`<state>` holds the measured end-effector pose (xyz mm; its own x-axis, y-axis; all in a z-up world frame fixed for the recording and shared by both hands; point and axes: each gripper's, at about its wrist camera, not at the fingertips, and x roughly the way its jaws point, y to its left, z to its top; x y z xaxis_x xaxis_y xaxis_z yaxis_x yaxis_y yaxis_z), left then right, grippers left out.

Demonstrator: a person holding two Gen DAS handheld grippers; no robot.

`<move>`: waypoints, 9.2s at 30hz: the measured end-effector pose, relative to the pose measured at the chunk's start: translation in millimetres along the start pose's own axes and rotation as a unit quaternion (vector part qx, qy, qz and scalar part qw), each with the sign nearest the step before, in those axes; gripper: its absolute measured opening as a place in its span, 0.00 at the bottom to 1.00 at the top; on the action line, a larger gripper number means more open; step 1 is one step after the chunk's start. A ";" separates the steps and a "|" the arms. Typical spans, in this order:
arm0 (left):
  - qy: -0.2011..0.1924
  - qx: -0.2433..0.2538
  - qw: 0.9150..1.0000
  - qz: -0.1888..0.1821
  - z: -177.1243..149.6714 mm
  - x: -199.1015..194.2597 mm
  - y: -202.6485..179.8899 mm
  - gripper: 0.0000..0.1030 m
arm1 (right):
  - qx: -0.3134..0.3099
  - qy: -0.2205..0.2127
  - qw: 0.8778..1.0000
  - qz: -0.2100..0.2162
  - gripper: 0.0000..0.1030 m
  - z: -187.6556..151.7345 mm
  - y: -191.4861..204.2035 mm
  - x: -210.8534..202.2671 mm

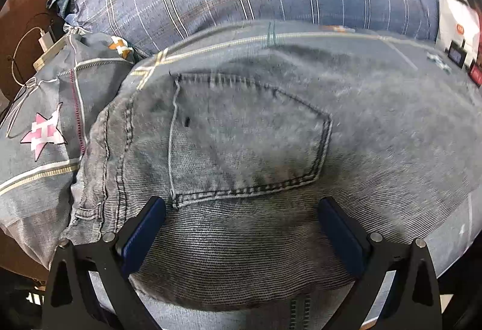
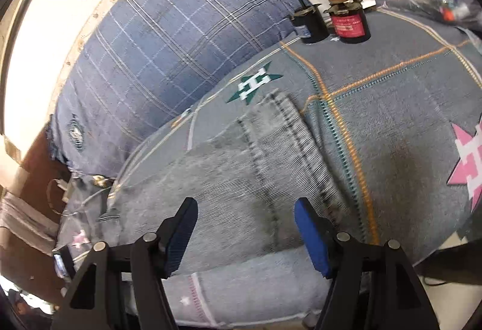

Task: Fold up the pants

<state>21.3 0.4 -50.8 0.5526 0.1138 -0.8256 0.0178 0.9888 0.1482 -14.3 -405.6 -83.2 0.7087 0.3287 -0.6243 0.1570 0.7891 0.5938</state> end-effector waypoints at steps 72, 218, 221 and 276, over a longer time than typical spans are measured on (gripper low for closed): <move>0.027 0.093 0.990 -0.103 50.5 18.1 -176.6 0.98 | -0.106 0.007 0.992 -0.071 0.20 26.2 87.6 -7.3; 0.018 -0.029 0.999 -0.037 9.2 -7.9 -50.1 1.00 | 0.018 0.193 0.960 0.201 0.66 -82.5 101.5 121.7; -0.015 -0.048 0.997 -0.056 13.7 -24.9 -43.7 1.00 | -0.004 0.181 0.966 0.185 0.66 -77.4 109.5 112.8; -0.052 -0.209 0.976 -0.039 -35.1 -64.7 65.7 0.99 | -0.169 0.129 0.971 0.105 0.74 -107.8 200.0 75.7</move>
<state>-42.5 61.3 -6.8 0.6449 0.0467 -0.7628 -0.2650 0.9499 -0.1659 -3.5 -166.9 -66.4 0.4975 0.5854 -0.6402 -0.2382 0.8018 0.5481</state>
